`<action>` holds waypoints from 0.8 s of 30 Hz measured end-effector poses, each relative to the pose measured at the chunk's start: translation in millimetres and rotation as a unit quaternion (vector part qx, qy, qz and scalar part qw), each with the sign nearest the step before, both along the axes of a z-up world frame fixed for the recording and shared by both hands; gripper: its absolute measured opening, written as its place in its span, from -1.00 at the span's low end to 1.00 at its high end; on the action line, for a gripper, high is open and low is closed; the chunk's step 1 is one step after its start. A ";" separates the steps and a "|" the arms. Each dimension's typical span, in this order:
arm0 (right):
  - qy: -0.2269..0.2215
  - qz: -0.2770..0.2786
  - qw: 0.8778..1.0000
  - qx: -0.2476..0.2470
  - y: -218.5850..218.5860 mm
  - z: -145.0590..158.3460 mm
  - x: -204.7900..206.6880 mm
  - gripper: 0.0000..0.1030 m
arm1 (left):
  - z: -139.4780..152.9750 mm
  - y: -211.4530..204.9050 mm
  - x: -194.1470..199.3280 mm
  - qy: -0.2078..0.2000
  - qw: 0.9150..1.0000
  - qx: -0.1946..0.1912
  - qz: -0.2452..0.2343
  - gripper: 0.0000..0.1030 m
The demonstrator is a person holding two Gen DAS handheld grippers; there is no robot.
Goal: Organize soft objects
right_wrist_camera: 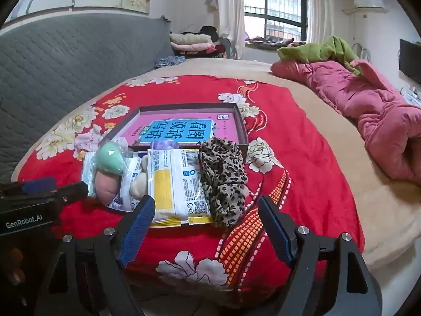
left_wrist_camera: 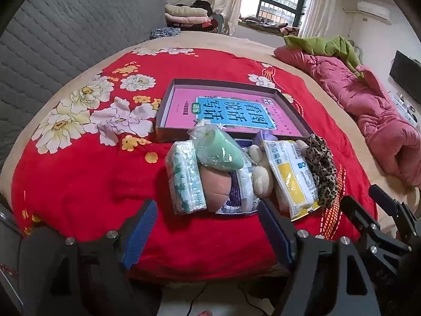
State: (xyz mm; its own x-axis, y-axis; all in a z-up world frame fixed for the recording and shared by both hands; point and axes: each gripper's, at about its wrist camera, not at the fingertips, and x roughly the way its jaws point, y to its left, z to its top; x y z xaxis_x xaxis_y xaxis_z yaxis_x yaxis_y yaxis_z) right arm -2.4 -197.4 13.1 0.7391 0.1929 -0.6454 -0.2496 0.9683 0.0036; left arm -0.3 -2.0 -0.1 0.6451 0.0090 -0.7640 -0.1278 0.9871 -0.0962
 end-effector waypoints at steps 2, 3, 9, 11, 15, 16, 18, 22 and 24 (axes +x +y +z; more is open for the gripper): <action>-0.003 0.000 1.000 -0.015 3.8 -0.7 -1.0 0.57 | 0.6 -5.0 -1.4 -0.001 1.000 0.008 -0.002 0.52; 0.002 0.000 1.000 -0.014 4.8 -0.4 1.2 0.57 | 0.8 -9.3 -2.5 -0.001 1.000 0.014 -0.003 0.52; -0.001 0.006 1.000 -0.002 -0.2 -0.9 -0.3 0.57 | 2.1 -4.7 -2.8 -0.003 1.000 -0.005 0.005 0.52; -0.001 0.006 1.000 -0.001 -0.3 0.4 0.1 0.57 | 4.2 1.3 -0.4 -0.006 1.000 -0.009 0.004 0.52; -0.004 0.008 1.000 0.004 -0.5 5.1 1.1 0.57 | 7.3 2.5 -1.0 -0.012 1.000 -0.007 0.005 0.52; -0.003 0.008 1.000 0.003 -0.1 6.0 1.7 0.57 | 7.3 2.2 -0.6 -0.011 1.000 -0.006 0.005 0.52; -0.004 0.009 1.000 0.004 1.6 3.8 -1.5 0.57 | 7.1 2.1 -0.4 -0.011 1.000 -0.008 0.005 0.52; 0.000 0.010 1.000 0.006 1.5 3.7 -0.5 0.57 | 5.6 1.0 -0.5 -0.009 1.000 -0.006 0.005 0.52; 0.004 0.010 1.000 0.006 1.1 2.2 0.0 0.57 | 5.3 1.4 -0.5 -0.009 1.000 -0.006 0.005 0.52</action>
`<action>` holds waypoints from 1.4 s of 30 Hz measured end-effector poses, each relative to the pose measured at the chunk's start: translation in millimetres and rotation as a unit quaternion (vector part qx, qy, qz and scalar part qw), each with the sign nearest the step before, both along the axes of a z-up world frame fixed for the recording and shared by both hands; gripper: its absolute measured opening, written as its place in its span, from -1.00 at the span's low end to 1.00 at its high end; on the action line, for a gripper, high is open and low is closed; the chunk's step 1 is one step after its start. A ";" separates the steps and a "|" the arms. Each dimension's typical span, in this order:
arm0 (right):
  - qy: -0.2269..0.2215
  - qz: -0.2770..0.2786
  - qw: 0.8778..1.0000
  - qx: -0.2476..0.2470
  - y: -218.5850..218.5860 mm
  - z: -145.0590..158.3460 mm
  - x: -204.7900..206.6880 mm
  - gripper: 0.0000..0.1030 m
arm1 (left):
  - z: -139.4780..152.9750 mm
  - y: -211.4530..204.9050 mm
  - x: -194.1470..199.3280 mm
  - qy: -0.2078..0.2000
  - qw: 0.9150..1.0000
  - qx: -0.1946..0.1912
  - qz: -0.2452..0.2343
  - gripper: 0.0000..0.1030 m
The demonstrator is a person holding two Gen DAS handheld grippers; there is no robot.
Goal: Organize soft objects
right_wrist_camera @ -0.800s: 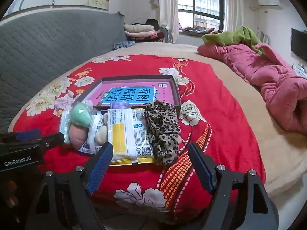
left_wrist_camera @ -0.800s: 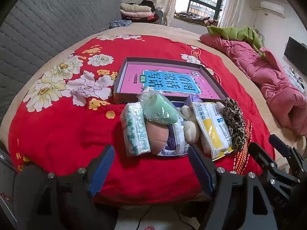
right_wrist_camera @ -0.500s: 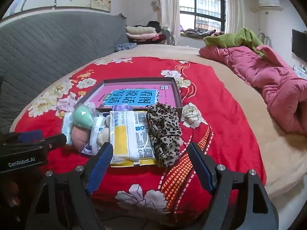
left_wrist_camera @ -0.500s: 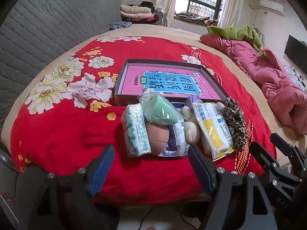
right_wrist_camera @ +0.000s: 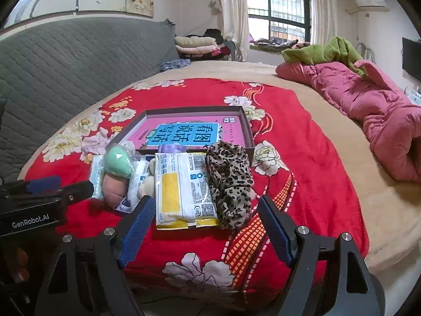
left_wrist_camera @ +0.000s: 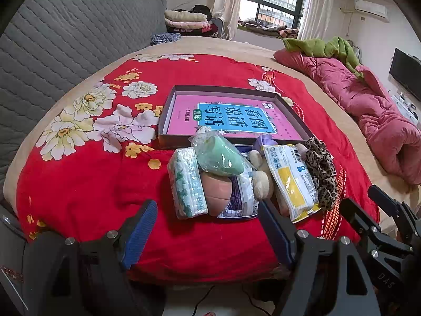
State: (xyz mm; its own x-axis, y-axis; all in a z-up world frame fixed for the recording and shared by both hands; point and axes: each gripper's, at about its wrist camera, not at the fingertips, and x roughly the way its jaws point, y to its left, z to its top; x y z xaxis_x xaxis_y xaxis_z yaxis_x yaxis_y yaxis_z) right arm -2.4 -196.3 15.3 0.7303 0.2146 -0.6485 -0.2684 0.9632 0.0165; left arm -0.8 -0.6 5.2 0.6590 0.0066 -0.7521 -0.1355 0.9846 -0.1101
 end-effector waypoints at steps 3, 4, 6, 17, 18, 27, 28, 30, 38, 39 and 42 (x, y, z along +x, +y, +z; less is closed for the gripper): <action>0.001 -0.002 1.000 0.004 -1.0 -0.8 0.0 0.57 | -0.4 1.8 0.4 0.002 1.000 -0.003 0.001 0.52; 0.000 -0.003 1.000 0.003 -1.0 -0.5 0.2 0.57 | -0.5 1.9 0.3 0.002 1.000 -0.002 0.002 0.52; -0.001 -0.004 1.000 0.004 -0.8 -0.3 0.5 0.57 | -0.4 2.5 0.6 0.002 1.000 -0.002 0.002 0.52; -0.003 -0.004 1.000 0.002 -1.8 1.3 -0.3 0.58 | -2.1 1.1 0.2 0.004 1.000 0.003 0.000 0.52; -0.004 -0.003 1.000 0.002 -1.9 1.5 -0.6 0.57 | -2.2 1.3 0.1 0.004 1.000 0.002 0.000 0.52; -0.002 -0.007 1.000 0.003 -1.7 1.3 0.1 0.58 | -3.9 1.3 0.9 0.007 1.000 0.004 0.002 0.52; -0.003 -0.007 1.000 0.003 -2.0 1.5 0.3 0.58 | -3.9 1.5 0.9 0.007 1.000 0.004 0.002 0.52; -0.003 -0.007 1.000 0.003 -1.7 1.4 0.9 0.57 | -3.7 1.8 1.0 0.007 1.000 0.004 0.002 0.52; -0.005 -0.007 1.000 0.002 -3.0 1.2 1.0 0.57 | -4.0 3.8 1.5 0.009 1.000 0.005 0.003 0.52; -0.005 -0.006 1.000 0.003 -3.0 1.2 1.0 0.58 | -4.1 4.1 1.5 0.009 1.000 0.005 0.003 0.52; -0.005 -0.005 1.000 0.002 -3.4 1.1 0.5 0.58 | -4.5 3.9 1.6 0.010 1.000 0.004 0.003 0.52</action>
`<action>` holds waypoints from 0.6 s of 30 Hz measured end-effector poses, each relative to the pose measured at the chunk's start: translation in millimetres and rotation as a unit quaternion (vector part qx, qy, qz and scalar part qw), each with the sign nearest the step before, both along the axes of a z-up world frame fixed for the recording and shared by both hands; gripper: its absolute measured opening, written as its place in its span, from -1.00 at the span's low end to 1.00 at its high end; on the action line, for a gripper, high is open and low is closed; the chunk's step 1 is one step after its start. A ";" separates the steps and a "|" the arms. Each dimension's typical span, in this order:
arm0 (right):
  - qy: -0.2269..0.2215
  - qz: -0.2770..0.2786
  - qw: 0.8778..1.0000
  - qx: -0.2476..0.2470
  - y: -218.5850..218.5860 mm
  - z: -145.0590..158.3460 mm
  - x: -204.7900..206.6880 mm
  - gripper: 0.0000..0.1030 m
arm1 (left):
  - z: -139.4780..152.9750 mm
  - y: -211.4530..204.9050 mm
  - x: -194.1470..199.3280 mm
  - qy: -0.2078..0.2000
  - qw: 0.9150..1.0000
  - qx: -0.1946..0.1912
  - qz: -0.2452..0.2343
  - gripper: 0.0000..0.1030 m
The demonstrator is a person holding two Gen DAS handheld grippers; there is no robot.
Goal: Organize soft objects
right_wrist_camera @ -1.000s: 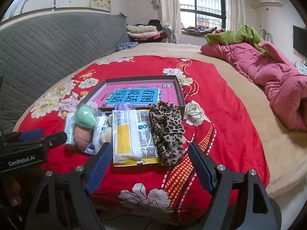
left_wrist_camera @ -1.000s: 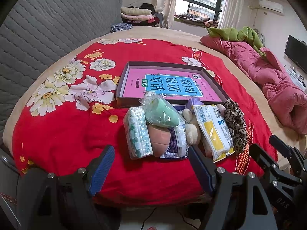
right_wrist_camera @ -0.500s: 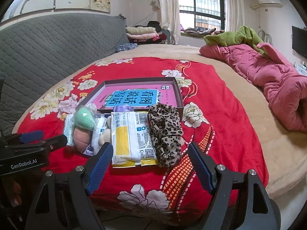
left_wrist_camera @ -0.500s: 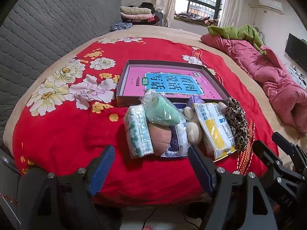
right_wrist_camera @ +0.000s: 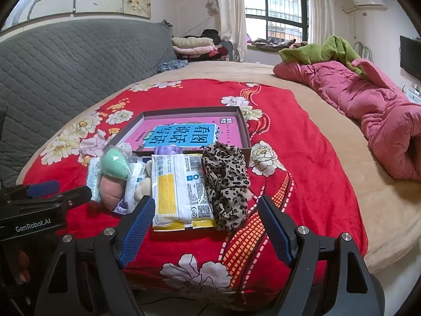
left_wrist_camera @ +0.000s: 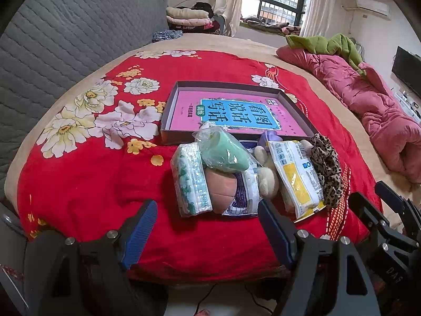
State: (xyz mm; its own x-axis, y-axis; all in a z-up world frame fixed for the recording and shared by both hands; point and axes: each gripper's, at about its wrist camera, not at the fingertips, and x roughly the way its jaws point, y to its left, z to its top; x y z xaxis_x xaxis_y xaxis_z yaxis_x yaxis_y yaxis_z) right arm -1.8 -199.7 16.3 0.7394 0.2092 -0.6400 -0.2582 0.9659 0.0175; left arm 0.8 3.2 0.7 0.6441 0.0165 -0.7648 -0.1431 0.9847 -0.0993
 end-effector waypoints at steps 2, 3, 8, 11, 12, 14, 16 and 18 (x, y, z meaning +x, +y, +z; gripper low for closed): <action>-0.001 0.001 1.000 0.001 -0.6 0.0 0.0 0.58 | -0.1 0.3 0.0 0.000 1.000 0.001 0.001 0.52; -0.001 0.002 1.000 0.000 -0.2 -0.1 -0.1 0.57 | -0.6 0.2 0.3 0.001 1.000 0.001 0.001 0.52; -0.002 0.004 1.000 -0.001 1.1 -1.2 -0.1 0.58 | -2.0 1.9 0.4 0.000 1.000 -0.001 0.004 0.52; -0.001 0.005 1.000 -0.001 1.9 -1.3 0.3 0.58 | -2.7 2.3 0.7 0.002 1.000 -0.002 0.005 0.52; -0.002 0.005 1.000 -0.001 2.1 -1.6 0.5 0.57 | -2.5 2.2 0.8 0.001 1.000 -0.001 0.006 0.52; -0.001 0.005 1.000 -0.001 2.6 -1.6 0.9 0.57 | -3.3 2.3 0.6 0.002 1.000 -0.002 0.006 0.52; -0.001 0.005 1.000 -0.002 3.3 -2.3 1.5 0.57 | -3.9 2.3 0.9 0.001 1.000 -0.002 0.006 0.52; -0.001 0.006 1.000 -0.001 3.3 -2.4 1.5 0.58 | -4.7 2.1 1.1 0.002 1.000 -0.002 0.006 0.52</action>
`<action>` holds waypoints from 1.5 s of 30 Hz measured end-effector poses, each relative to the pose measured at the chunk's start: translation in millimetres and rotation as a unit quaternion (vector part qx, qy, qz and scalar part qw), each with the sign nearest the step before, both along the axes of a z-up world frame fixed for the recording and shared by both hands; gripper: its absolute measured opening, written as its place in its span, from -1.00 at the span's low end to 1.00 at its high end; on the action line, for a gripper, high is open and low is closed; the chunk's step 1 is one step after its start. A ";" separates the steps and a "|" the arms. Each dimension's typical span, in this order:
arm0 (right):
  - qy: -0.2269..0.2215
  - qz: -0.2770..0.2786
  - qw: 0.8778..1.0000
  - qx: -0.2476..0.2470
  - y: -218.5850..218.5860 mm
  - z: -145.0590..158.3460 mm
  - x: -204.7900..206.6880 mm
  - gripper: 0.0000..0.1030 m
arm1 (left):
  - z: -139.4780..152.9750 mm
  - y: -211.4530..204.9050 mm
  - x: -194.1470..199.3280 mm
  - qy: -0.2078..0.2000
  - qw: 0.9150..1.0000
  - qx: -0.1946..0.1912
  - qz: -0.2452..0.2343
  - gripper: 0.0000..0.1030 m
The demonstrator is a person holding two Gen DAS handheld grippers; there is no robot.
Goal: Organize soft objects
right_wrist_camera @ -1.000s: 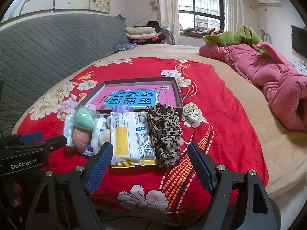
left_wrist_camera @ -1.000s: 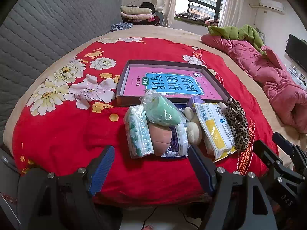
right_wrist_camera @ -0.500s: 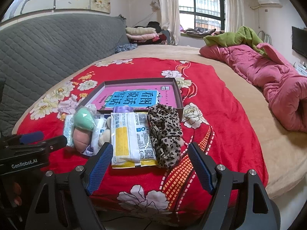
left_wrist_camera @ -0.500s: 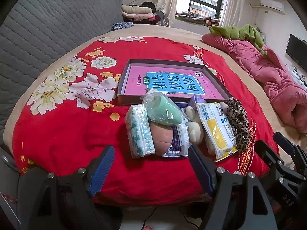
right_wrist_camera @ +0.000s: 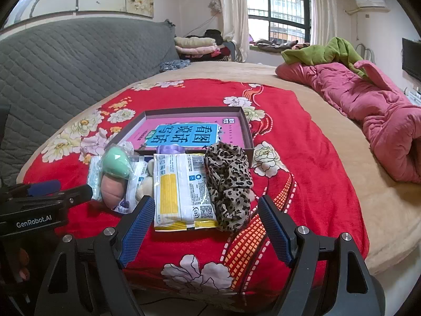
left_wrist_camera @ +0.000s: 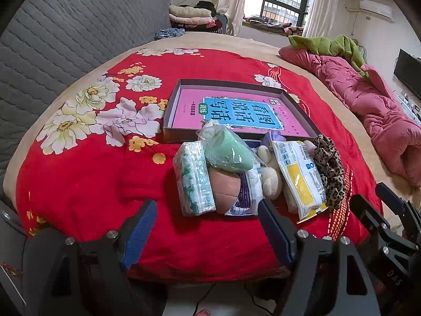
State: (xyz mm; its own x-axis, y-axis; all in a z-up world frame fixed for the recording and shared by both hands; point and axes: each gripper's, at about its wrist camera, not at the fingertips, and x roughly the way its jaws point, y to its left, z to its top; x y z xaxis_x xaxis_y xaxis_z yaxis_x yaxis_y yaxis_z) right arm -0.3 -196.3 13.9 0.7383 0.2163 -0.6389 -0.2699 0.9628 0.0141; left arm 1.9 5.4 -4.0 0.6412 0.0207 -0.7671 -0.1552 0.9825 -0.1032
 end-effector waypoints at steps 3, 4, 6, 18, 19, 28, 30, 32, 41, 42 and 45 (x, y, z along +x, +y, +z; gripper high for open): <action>0.001 0.003 1.000 0.000 1.6 -1.5 0.5 0.58 | -1.9 0.1 0.1 0.002 1.000 -0.001 0.002 0.52; 0.001 0.005 1.000 0.000 2.3 -1.8 0.6 0.58 | -2.8 0.8 0.1 0.002 1.000 -0.003 0.003 0.52; 0.001 0.009 1.000 -0.001 5.0 -2.6 0.9 0.58 | -4.3 1.4 0.7 0.005 1.000 -0.003 0.004 0.52; -0.003 0.037 0.999 -0.010 19.0 -5.7 4.8 0.58 | -17.8 21.4 6.7 0.024 0.999 -0.024 0.026 0.52; -0.003 0.038 0.999 -0.012 19.1 -5.9 4.9 0.58 | -18.7 23.2 7.5 0.025 0.999 -0.027 0.028 0.52; -0.007 0.056 0.998 -0.024 35.4 -8.6 10.0 0.58 | -29.8 37.2 24.9 0.033 0.997 -0.051 0.043 0.52; -0.006 0.060 0.998 -0.024 38.8 -8.8 11.4 0.58 | -33.1 38.0 27.4 0.035 0.997 -0.051 0.043 0.52; -0.007 0.064 0.998 -0.025 43.0 -8.4 13.4 0.58 | -36.4 40.6 28.7 0.040 0.997 -0.051 0.046 0.52; -0.008 0.102 0.994 -0.030 70.0 -4.3 31.8 0.58 | -39.6 58.0 26.0 0.041 0.996 -0.060 0.058 0.52; -0.006 0.109 0.993 -0.033 74.9 -4.5 35.1 0.58 | -39.3 60.0 26.3 0.040 0.996 -0.061 0.060 0.52; 0.005 0.136 0.990 -0.039 90.8 -6.6 45.0 0.58 | -41.0 66.3 27.8 0.041 0.995 -0.071 0.062 0.52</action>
State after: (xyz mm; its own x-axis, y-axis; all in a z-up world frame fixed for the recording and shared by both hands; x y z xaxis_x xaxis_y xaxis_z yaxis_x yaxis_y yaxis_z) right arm 44.6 -105.5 7.3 0.6527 0.3569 -0.6683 -0.5203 0.8524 -0.0529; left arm 29.7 71.7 -45.0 0.5757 -0.0168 -0.8175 -0.2886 0.9313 -0.2223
